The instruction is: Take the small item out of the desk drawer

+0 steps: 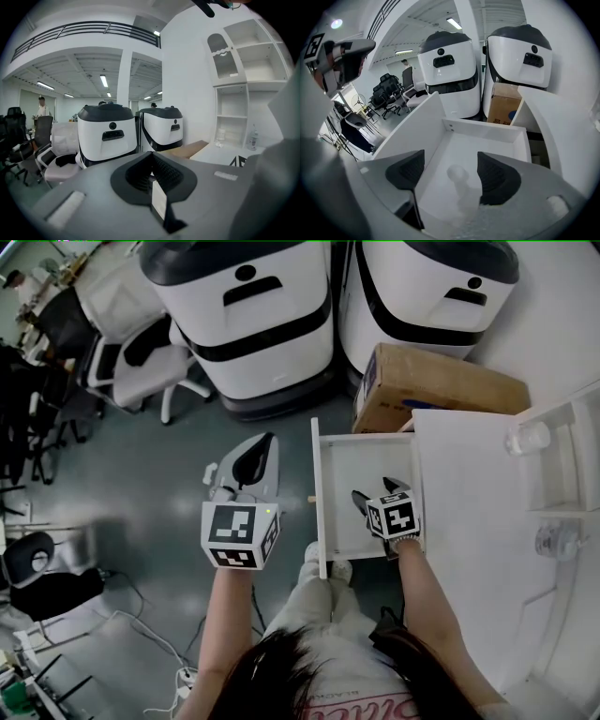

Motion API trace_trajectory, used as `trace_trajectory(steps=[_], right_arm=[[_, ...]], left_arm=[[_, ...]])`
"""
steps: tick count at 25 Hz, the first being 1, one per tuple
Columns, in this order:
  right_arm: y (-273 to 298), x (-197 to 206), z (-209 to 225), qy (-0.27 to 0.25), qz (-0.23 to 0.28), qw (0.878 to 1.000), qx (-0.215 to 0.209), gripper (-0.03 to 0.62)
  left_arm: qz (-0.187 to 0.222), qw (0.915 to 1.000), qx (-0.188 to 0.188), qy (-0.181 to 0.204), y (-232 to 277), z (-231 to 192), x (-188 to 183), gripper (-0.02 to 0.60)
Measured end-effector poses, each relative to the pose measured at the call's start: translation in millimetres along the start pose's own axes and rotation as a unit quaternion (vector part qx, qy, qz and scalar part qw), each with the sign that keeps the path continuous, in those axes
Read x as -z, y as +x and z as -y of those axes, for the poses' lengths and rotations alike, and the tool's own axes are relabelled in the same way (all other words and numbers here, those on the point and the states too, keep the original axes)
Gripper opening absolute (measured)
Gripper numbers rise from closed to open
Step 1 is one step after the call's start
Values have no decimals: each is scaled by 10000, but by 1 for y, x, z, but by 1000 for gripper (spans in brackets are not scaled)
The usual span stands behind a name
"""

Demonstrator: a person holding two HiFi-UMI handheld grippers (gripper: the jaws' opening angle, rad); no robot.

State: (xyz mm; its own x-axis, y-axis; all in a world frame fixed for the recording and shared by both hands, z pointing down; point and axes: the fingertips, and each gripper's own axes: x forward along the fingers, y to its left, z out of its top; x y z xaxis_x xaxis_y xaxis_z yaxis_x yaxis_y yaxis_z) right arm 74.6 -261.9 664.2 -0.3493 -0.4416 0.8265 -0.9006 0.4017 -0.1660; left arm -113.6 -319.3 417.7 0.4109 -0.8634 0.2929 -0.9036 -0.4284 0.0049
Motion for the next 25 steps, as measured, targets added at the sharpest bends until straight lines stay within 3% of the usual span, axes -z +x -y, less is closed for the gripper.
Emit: trace_trajectory(steps=[7, 17, 25], right_arm=[[30, 29, -3, 81, -426, 9990, -115, 348], [62, 54, 5, 411, -1096, 9931, 63, 331], [84, 67, 17, 317, -1573, 9864, 343, 307]], left_arm=[[-136, 9999, 57, 72, 3, 0, 8, 15], [-271, 9994, 213, 75, 6, 5, 16, 15], [-360, 9990, 232, 111, 3, -1, 21, 15]])
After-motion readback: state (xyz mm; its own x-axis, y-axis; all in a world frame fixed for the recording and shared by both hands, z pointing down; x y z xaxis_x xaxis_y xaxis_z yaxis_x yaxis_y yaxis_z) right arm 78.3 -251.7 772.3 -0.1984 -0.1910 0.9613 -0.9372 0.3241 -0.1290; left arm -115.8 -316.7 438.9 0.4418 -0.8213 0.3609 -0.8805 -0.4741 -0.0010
